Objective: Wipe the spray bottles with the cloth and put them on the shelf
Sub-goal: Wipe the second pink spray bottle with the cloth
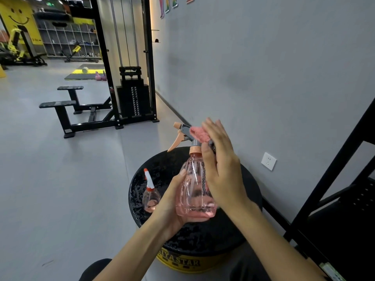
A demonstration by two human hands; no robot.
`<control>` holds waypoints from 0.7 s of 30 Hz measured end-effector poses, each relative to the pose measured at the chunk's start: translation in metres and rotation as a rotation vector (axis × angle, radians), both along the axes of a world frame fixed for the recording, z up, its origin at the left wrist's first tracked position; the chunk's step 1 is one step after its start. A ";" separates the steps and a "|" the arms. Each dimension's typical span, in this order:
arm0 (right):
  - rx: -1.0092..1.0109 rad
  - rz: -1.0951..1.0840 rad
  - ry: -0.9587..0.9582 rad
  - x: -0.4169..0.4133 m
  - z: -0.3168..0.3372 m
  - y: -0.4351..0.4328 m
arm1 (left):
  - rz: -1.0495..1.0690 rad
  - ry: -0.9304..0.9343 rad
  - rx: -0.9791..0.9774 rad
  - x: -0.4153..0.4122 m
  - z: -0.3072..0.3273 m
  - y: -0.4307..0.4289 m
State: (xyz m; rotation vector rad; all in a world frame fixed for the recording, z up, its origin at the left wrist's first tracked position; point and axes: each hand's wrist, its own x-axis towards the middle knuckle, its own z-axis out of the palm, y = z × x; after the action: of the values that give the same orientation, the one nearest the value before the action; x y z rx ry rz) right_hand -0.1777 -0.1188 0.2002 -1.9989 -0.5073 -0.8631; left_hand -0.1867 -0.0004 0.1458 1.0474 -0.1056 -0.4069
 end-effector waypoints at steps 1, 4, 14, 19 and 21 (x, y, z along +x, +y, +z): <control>-0.028 -0.002 -0.026 0.006 0.009 0.001 | -0.008 0.008 0.012 -0.001 0.001 -0.001; -0.170 -0.012 -0.046 0.022 0.029 0.006 | -0.014 0.020 0.038 -0.004 0.000 -0.003; -0.848 0.010 0.171 0.029 0.028 -0.001 | 0.002 0.056 -0.026 -0.006 -0.006 0.000; -0.919 0.009 0.242 0.014 0.027 -0.005 | -0.027 0.039 -0.010 -0.006 -0.004 0.003; -0.937 -0.049 0.269 0.022 0.033 -0.006 | -0.034 0.021 -0.001 -0.008 -0.005 0.001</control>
State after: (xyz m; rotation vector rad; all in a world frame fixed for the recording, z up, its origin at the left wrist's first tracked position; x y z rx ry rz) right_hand -0.1562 -0.1253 0.2328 -2.9260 -0.7981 -0.3712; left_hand -0.1949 0.0009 0.1406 1.0408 -0.1053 -0.4490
